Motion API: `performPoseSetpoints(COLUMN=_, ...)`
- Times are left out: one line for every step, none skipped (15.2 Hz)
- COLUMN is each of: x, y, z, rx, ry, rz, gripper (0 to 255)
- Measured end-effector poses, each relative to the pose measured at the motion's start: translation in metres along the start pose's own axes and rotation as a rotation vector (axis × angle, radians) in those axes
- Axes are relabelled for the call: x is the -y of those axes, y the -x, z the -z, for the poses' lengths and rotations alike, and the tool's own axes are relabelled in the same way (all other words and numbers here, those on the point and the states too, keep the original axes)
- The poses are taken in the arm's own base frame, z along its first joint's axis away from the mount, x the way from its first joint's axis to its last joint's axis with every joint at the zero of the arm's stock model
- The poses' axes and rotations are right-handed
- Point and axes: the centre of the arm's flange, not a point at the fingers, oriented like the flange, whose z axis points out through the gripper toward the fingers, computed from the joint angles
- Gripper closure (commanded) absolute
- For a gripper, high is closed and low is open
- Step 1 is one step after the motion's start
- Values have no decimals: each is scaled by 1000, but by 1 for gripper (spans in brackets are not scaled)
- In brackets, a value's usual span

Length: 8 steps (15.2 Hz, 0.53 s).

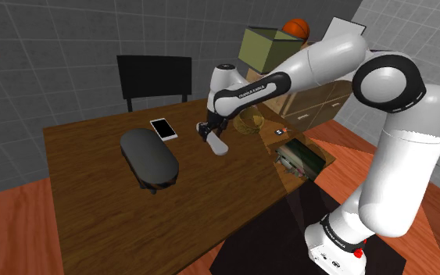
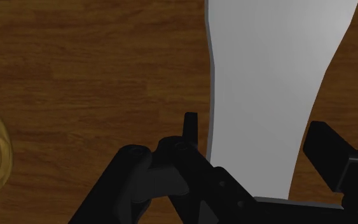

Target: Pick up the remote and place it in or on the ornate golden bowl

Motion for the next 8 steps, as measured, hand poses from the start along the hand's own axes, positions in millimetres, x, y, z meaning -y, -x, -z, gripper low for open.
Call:
performPoseSetpoints(x=0, y=0, z=5, rx=0, ry=0, rz=0, gripper=255)
performPoseSetpoints(x=1, y=1, z=9, rx=0, ry=0, rz=0, gripper=255)
performPoseSetpoints(x=0, y=1, z=14, rx=0, ry=0, rz=0, gripper=255)
performPoseSetpoints(x=0, y=1, z=21, rx=0, ry=0, rz=0, gripper=255)
performPoseSetpoints(x=0, y=0, z=25, rx=0, ry=0, rz=0, gripper=255)
performPoseSetpoints(x=-1, y=1, z=30, rx=0, ry=0, rz=0, gripper=255)
performPoseSetpoints(x=-1, y=-1, z=35, rx=0, ry=0, rz=0, gripper=255)
performPoseSetpoints(x=0, y=-1, z=40, rx=0, ry=0, rz=0, gripper=255)
